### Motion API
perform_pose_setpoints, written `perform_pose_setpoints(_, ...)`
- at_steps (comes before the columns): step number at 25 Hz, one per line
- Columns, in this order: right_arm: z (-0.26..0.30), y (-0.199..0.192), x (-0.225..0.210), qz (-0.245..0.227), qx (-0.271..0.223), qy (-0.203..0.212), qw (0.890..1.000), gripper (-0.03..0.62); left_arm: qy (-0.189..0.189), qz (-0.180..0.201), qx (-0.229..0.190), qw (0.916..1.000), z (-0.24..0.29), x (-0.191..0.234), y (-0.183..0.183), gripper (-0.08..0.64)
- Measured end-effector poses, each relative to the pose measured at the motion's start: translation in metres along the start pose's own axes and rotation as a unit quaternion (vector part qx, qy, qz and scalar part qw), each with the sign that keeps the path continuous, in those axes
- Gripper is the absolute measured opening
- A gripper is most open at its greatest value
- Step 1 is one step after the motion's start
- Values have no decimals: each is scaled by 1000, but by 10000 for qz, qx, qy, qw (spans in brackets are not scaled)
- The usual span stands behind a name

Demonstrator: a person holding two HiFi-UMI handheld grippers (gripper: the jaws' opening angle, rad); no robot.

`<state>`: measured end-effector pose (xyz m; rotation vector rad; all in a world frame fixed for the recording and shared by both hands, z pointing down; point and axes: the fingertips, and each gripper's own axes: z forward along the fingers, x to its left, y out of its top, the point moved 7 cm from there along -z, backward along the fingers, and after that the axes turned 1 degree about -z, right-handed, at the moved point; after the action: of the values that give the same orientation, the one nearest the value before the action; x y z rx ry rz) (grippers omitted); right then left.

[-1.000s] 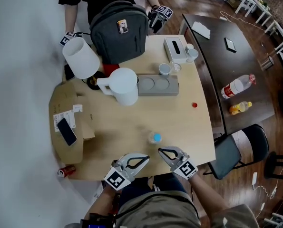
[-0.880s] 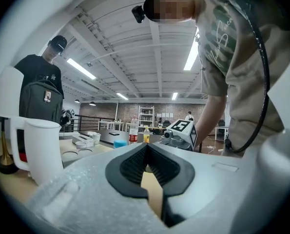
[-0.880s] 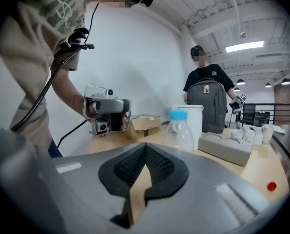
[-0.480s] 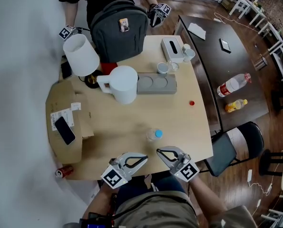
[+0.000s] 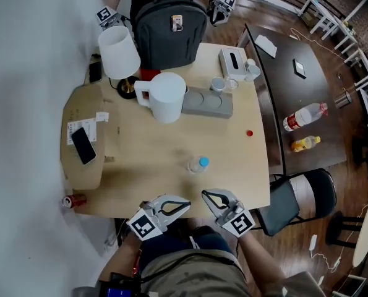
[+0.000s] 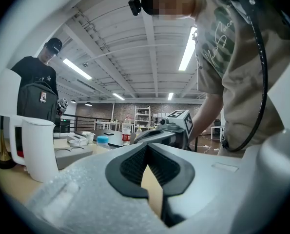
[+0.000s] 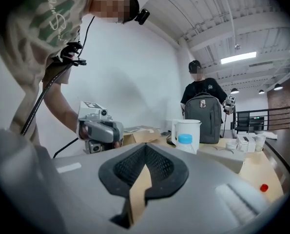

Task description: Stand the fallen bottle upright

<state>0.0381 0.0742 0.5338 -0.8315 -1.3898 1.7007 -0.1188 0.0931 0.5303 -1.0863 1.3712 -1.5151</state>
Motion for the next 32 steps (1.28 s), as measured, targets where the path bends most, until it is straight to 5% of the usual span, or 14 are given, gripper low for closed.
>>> perform_pose_setpoints(9, -40, 9, 10, -508, -94, 457, 9976, 3, 438, 97, 241, 9987, 18, -58, 5, 2)
perform_pose_setpoints(16, -73, 7, 23, -393, -393, 503, 9972, 3, 974, -248, 89, 9949, 15, -105, 4, 2)
perform_pose_setpoints(26, -117, 3, 63, -820, -443, 942, 9912, 3, 1206, 185, 245, 9922, 28, -167, 13, 2)
perform_pose_setpoints(32, -136, 12, 67, -778, -646, 803, 9916, 3, 1355, 385, 555, 9885, 39, -185, 17, 2)
